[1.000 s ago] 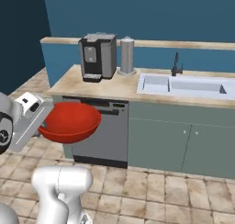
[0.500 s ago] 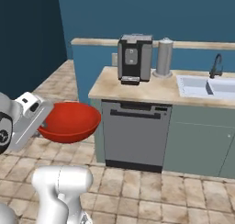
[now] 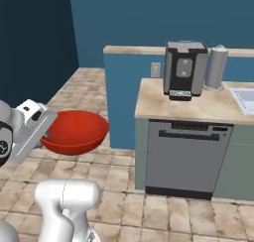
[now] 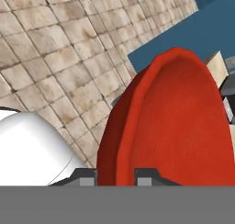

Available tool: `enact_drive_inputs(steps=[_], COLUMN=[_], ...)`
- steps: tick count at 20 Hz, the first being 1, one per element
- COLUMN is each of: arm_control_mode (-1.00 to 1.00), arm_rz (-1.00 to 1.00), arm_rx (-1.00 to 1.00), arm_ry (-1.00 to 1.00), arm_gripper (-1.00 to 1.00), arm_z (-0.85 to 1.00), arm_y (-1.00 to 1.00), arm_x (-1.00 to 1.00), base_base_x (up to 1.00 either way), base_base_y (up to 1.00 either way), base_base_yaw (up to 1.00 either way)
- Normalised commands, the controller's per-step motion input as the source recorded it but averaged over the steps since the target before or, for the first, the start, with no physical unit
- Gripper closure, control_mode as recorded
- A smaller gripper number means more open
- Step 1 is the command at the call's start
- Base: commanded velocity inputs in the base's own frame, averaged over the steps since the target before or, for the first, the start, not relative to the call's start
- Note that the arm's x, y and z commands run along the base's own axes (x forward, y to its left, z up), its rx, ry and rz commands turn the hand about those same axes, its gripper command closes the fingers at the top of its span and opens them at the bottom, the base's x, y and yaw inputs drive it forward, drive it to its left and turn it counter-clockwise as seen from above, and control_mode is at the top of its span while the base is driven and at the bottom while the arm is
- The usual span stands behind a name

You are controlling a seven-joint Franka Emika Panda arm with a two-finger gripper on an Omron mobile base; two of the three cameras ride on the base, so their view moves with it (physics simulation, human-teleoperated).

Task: Pick up the bowls from the cabinet and place each bowl in front of a stool on the dining counter.

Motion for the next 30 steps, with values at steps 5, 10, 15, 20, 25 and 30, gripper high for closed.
enact_drive_inputs(steps=[5, 10, 15, 20, 25, 30], arm_control_mode=[1.0, 1.0, 1.0, 1.0, 1.0, 1.0], arm_rz=[0.0, 0.0, 0.0, 0.0, 0.0, 0.0], arm_rx=[0.0, 0.0, 0.0, 0.0, 0.0, 0.0], arm_ry=[0.0, 0.0, 0.0, 0.0, 0.0, 0.0], arm_gripper=[1.0, 1.0, 1.0, 1.0, 1.0, 1.0], arm_z=[0.0, 0.0, 0.0, 0.0, 0.0, 0.0], arm_y=[0.0, 0.0, 0.0, 0.0, 0.0, 0.0], arm_x=[0.0, 0.0, 0.0, 0.0, 0.0, 0.0], base_base_x=[0.79, 0.82, 0.82, 0.84, 0.85, 0.91], base_base_y=[1.0, 1.0, 1.0, 1.0, 1.0, 1.0], base_base_yaw=[-0.15, -0.18, -0.21, -0.22, -0.26, -0.28])
